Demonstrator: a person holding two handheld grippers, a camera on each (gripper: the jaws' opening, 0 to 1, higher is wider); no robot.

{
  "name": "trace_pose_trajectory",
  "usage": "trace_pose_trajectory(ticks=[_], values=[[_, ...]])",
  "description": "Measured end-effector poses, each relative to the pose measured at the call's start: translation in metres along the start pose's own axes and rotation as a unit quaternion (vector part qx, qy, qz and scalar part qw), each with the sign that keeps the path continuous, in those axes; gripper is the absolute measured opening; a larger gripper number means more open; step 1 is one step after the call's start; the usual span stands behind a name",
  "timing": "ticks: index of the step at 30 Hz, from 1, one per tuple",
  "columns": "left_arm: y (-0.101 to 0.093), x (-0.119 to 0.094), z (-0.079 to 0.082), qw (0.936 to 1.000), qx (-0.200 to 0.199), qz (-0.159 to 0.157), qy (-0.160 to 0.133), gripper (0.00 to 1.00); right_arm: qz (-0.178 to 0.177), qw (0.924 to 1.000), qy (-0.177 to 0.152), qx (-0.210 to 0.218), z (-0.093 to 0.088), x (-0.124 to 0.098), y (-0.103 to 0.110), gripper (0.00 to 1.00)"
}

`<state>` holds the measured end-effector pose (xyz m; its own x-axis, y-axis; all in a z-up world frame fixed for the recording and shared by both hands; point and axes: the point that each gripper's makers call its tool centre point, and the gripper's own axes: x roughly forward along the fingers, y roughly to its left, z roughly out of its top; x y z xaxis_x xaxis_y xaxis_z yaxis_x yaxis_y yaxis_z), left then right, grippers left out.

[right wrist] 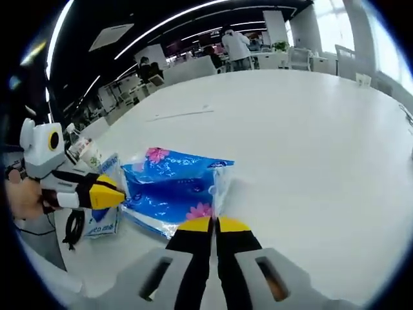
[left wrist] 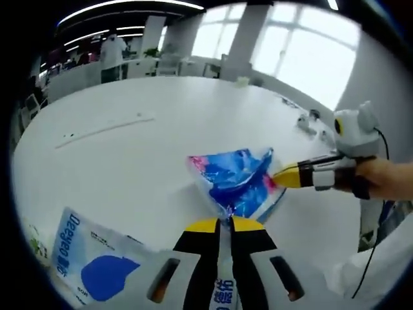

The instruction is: Arrange the tabletop items into an orderly group along one side of the table until the central work area is clear of visible clutter.

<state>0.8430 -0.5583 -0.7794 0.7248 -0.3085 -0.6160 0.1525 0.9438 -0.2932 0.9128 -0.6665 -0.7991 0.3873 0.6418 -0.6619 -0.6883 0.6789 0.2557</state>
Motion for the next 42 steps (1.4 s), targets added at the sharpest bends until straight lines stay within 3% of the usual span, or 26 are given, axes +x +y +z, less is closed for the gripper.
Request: trace_pose_trajectory(ticks=[12, 14, 16, 22, 42], values=[[0.001, 0.019, -0.001, 0.9998, -0.015, -0.010, 0.011, 0.01, -0.011, 0.9998, 0.010, 0.015, -0.002, 0.011, -0.016, 0.00], [0.000, 0.021, -0.002, 0.9997, -0.020, -0.012, 0.012, 0.01, -0.013, 0.9998, 0.013, -0.009, -0.002, 0.010, -0.017, 0.00], [0.001, 0.023, -0.005, 0.9996, -0.020, -0.011, 0.016, 0.01, -0.013, 0.9995, 0.016, -0.022, -0.002, 0.011, -0.016, 0.00], [0.003, 0.024, -0.007, 0.9994, -0.024, -0.009, 0.021, 0.01, -0.015, 0.9998, 0.011, 0.002, -0.004, 0.010, -0.015, 0.00], [0.006, 0.028, -0.014, 0.9992, -0.027, 0.002, 0.030, 0.01, -0.023, 0.9995, 0.016, -0.018, -0.004, 0.010, -0.015, 0.00]])
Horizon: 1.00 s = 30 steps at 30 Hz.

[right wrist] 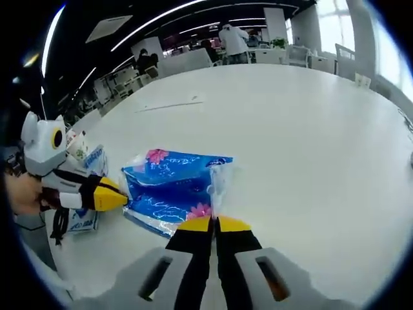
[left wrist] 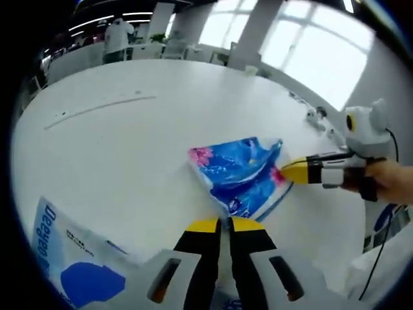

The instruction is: Arrange the tabletop items into an orderly group along one side of the table until the central work area is clear of visible clutter.

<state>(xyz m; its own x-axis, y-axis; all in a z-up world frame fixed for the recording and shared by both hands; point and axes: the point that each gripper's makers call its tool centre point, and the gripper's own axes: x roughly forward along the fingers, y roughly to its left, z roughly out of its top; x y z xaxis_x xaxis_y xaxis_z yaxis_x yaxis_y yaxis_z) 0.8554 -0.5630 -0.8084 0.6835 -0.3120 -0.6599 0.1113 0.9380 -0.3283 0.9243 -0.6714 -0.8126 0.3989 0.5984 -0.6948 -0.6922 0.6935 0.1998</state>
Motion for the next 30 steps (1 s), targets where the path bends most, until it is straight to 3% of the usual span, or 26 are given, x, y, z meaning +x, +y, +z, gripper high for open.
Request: trace_pose_trajectory(ticks=[5, 10, 16, 23, 30], values=[[0.002, 0.000, 0.002, 0.9999, 0.010, 0.009, -0.009, 0.03, -0.002, 0.9999, -0.014, 0.000, 0.000, 0.000, 0.003, 0.02], [0.000, -0.005, 0.015, 0.9991, 0.020, 0.013, -0.034, 0.10, 0.003, 0.9997, -0.023, -0.001, 0.005, -0.002, 0.007, 0.19], [0.001, -0.014, 0.028, 0.9982, 0.021, 0.013, -0.054, 0.19, 0.002, 0.9984, -0.056, -0.001, 0.023, -0.012, 0.009, 0.21], [0.001, -0.028, 0.034, 0.9959, 0.046, 0.038, -0.068, 0.46, -0.003, 0.9975, -0.069, 0.017, 0.026, -0.023, 0.010, 0.39], [0.002, -0.044, 0.031, 0.9938, 0.058, 0.063, -0.071, 0.64, 0.002, 0.9971, -0.075, 0.016, 0.020, -0.036, 0.020, 0.45]])
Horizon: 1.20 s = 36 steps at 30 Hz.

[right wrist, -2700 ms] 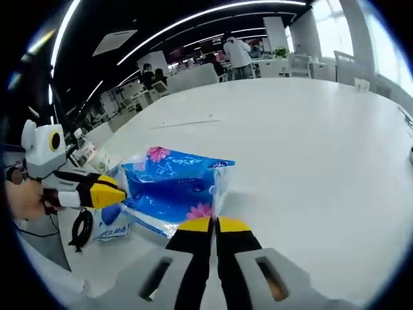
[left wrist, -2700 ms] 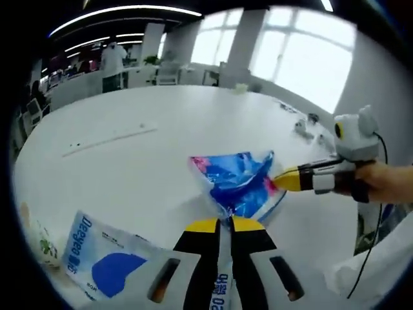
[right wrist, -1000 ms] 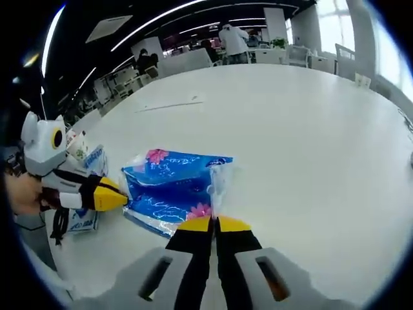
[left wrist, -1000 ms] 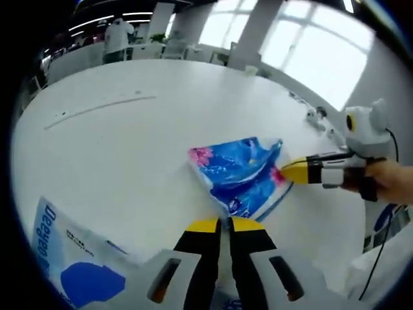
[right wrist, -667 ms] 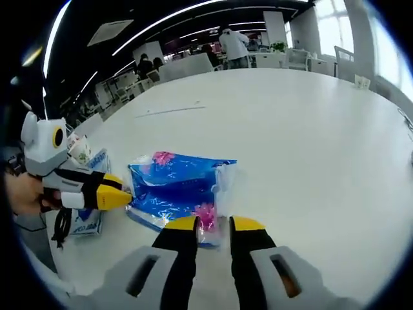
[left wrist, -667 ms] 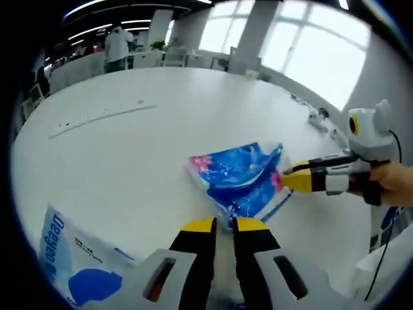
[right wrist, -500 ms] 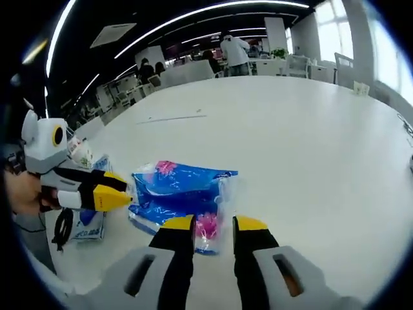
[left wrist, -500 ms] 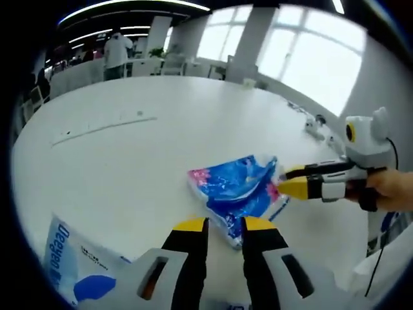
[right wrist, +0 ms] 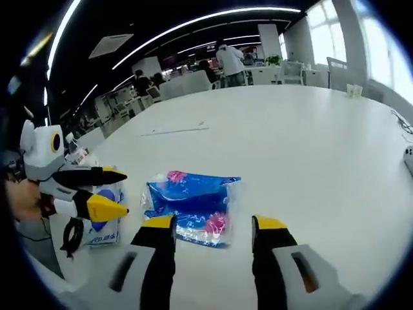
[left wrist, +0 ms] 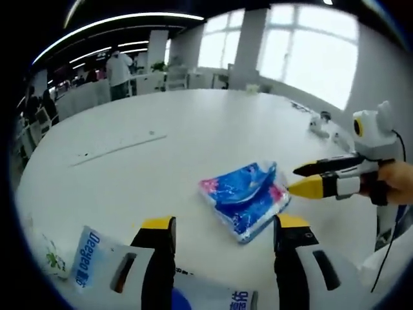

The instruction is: Arrange the tabletop items into an orderly group along one side of the table until the central work area is clear of visible clutter.

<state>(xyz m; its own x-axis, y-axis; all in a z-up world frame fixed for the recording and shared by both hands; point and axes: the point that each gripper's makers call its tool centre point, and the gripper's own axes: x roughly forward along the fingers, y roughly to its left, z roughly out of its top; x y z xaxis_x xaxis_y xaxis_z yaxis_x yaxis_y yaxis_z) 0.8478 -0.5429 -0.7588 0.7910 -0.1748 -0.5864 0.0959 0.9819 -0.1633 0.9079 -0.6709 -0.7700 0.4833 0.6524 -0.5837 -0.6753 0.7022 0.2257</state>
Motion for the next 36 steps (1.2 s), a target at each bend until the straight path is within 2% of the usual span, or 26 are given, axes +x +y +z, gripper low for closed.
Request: trace_pose_trajectory(ticks=[2, 7, 25, 36], values=[[-0.001, -0.005, -0.001, 1.0000, 0.000, 0.003, -0.003, 0.69, -0.002, 1.0000, -0.001, -0.004, 0.000, -0.004, 0.002, 0.46], [-0.001, -0.015, -0.006, 1.0000, -0.001, 0.008, -0.004, 0.70, -0.011, 0.9999, -0.001, 0.001, -0.004, -0.011, 0.005, 0.53], [0.020, -0.057, -0.040, 0.9990, -0.026, 0.036, 0.002, 0.68, -0.006, 0.9998, 0.020, 0.005, -0.038, -0.027, 0.035, 0.53], [0.021, -0.068, -0.044, 0.9987, -0.034, 0.039, -0.005, 0.67, -0.001, 0.9997, 0.021, 0.011, -0.045, -0.034, 0.050, 0.52]])
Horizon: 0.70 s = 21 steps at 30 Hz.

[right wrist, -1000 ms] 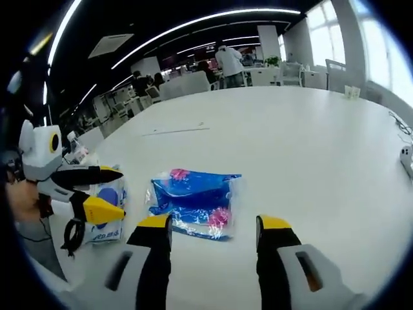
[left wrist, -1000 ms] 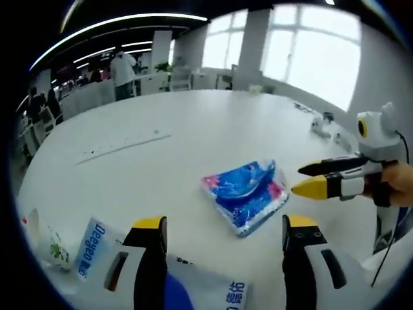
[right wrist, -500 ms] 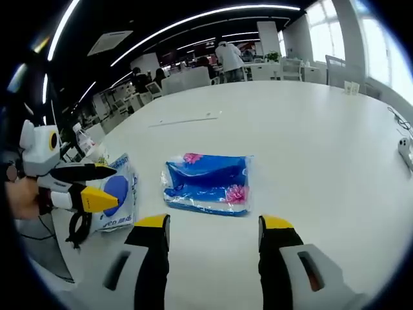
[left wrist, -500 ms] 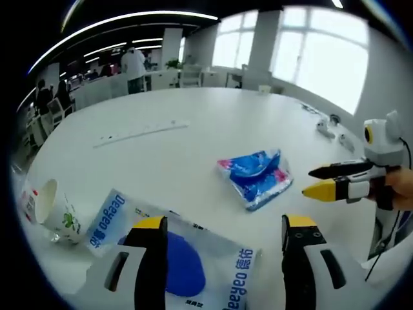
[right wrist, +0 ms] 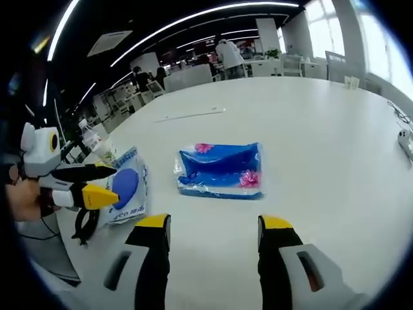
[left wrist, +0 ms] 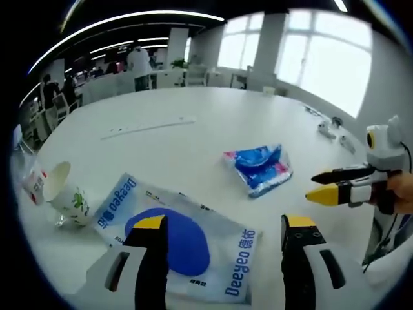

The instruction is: Arrange the tabletop items into an orderly group along one side of the table until the central work area is clear of visible clutter.

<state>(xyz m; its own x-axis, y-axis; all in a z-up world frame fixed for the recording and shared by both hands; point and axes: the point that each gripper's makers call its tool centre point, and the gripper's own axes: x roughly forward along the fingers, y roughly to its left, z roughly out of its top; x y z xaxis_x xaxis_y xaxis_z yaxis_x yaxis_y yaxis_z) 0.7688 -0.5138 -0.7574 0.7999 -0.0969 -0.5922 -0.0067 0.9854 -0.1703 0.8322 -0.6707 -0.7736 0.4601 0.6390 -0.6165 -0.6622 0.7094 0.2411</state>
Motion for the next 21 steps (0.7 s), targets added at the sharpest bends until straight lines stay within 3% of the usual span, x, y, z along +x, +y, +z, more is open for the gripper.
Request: trace_pose_trajectory(ticks=[12, 21], values=[[0.011, -0.008, -0.002, 1.0000, -0.001, 0.006, -0.001, 0.66, 0.004, 1.0000, -0.001, 0.001, -0.001, 0.000, 0.007, 0.52], [0.034, -0.021, -0.006, 0.9998, -0.001, 0.022, 0.000, 0.65, 0.024, 0.9996, 0.013, -0.008, -0.010, 0.010, 0.037, 0.51]])
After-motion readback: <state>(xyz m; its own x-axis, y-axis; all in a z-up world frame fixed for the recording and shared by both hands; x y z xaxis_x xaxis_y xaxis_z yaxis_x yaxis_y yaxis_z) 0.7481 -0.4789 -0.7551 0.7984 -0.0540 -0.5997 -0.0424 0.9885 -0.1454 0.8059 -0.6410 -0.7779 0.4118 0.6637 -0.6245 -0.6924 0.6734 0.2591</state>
